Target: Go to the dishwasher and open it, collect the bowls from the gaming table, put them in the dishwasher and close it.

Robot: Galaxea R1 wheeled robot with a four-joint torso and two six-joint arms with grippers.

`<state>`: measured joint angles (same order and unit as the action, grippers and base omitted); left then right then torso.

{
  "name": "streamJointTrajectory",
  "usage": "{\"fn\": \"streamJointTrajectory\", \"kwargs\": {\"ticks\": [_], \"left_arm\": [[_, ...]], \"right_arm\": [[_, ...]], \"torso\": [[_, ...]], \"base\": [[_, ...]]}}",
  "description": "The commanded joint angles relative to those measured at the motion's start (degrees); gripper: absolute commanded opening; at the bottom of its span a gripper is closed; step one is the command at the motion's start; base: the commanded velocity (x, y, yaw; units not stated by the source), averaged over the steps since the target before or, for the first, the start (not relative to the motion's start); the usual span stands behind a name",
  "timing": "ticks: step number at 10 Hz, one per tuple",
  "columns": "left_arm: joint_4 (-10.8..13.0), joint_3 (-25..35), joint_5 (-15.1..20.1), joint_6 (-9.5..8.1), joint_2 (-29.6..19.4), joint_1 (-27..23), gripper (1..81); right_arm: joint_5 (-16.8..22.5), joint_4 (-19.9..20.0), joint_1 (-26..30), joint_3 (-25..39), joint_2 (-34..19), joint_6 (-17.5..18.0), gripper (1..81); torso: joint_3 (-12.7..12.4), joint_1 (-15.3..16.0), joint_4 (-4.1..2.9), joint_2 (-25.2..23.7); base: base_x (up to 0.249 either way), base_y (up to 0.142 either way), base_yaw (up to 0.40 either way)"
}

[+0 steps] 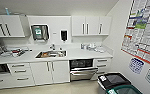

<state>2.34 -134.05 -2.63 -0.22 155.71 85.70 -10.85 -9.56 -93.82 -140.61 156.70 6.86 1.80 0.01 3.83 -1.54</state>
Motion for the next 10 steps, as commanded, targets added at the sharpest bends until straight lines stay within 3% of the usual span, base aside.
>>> {"fn": "streamJointTrajectory", "kwargs": {"ticks": [1, 10], "left_arm": [[0.03, 0.54, 2.72, -0.04, -1.01, -2.86, 1.0], [-0.06, 0.54, 2.72, -0.04, -1.10, -2.85, 1.0]], "right_arm": [[2.68, -0.55, 2.01, 0.17, -1.54, -0.10, 1.0], [2.68, -0.55, 2.01, 0.17, -1.54, -0.10, 1.0]], "torso": [[0.00, 0.00, 0.00, 0.00], [0.00, 0.00, 0.00, 0.00]], "base": [[0.135, 0.000, 0.000], [0.127, 0.000, 0.000]]}}
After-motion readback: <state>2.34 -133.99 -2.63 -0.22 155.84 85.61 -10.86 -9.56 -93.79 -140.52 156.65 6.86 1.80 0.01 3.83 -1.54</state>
